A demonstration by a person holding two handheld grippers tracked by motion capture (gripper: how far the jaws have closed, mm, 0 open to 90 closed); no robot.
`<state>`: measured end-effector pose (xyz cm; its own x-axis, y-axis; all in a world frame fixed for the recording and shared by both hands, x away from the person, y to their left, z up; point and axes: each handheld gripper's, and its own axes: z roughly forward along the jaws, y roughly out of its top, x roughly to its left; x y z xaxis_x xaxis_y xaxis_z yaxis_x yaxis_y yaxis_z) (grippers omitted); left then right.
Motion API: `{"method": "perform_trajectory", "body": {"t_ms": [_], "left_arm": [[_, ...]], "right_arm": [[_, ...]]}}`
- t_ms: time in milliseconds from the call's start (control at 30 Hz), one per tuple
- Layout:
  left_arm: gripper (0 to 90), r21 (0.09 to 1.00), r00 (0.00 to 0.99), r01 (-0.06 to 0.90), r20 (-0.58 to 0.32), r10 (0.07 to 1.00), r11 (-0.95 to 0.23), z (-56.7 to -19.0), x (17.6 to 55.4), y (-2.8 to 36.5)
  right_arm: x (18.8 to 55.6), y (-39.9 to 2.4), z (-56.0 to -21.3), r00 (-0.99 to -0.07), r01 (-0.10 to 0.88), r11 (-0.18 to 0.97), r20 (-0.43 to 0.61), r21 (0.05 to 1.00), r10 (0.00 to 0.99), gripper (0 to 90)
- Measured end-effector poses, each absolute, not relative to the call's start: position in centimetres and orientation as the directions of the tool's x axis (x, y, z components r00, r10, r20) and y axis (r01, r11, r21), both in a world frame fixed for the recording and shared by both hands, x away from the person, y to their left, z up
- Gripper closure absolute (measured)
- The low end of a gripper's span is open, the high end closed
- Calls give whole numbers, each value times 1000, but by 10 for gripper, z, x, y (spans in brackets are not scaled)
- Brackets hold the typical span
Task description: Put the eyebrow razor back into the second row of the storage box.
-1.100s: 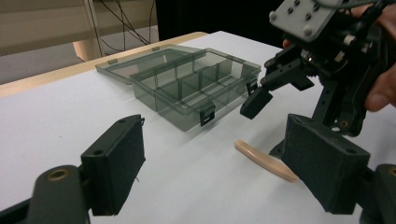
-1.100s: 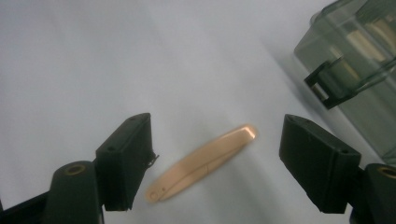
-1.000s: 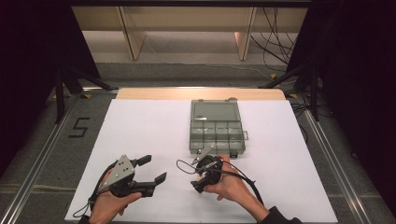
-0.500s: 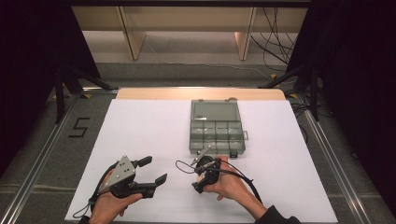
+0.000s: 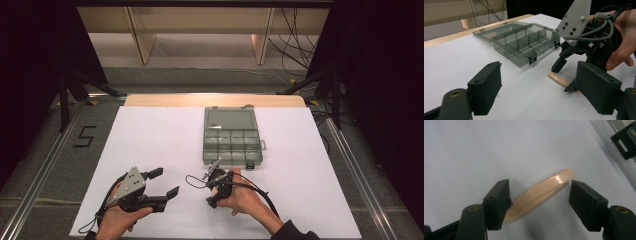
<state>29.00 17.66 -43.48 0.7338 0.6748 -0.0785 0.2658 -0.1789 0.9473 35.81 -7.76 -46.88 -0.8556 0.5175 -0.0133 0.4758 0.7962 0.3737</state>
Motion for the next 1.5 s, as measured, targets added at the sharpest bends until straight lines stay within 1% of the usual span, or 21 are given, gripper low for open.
{"method": "perform_trajectory", "body": {"t_ms": [167, 267, 333, 433, 733, 867, 1033, 1100, 1133, 1233, 1433, 1467, 1500], "left_arm": [[206, 946, 732, 264, -68, 678, -190, -435, 290, 177], [206, 944, 731, 269, -72, 679, -191, -435, 290, 177], [206, 944, 731, 270, -71, 679, -192, -435, 290, 177], [206, 943, 732, 268, -69, 677, -195, -435, 290, 177], [210, 942, 739, 264, -60, 671, -208, -437, 291, 176], [211, 939, 738, 269, -60, 672, -212, -437, 291, 176], [211, 940, 740, 274, -72, 669, -202, -438, 291, 176], [211, 938, 741, 264, -48, 670, -226, -438, 291, 176], [211, 937, 743, 267, -51, 668, -225, -438, 291, 175], [211, 939, 748, 263, -52, 662, -223, -438, 291, 175], [211, 941, 754, 255, -49, 655, -223, -438, 290, 174], [211, 942, 754, 254, -51, 654, -219, -437, 290, 174], [211, 941, 751, 257, -50, 658, -221, -437, 290, 175]], "right_arm": [[358, -77, -468, -868, 457, 813, -16, 361, 496, 396], [359, -77, -466, -881, 438, 826, -14, 355, 473, 460], [360, -78, -466, -882, 436, 827, -14, 354, 471, 468], [361, -78, -466, -888, 427, 834, -12, 350, 460, 509], [370, -81, -463, -894, 424, 842, 4, 334, 448, 667], [373, -80, -462, -901, 410, 854, -2, 320, 433, 718], [372, -79, -462, -904, 400, 861, -18, 315, 427, 739], [371, -78, -462, -907, 393, 863, -24, 318, 421, 743], [371, -78, -462, -904, 395, 862, -30, 318, 425, 743], [372, -79, -461, -906, 398, 863, -18, 312, 424, 743], [372, -81, -461, -905, 398, 853, -10, 336, 426, 744], [372, -81, -460, -907, 399, 858, 0, 324, 422, 744], [372, -82, -460, -904, 400, 849, -2, 344, 427, 744]]}}
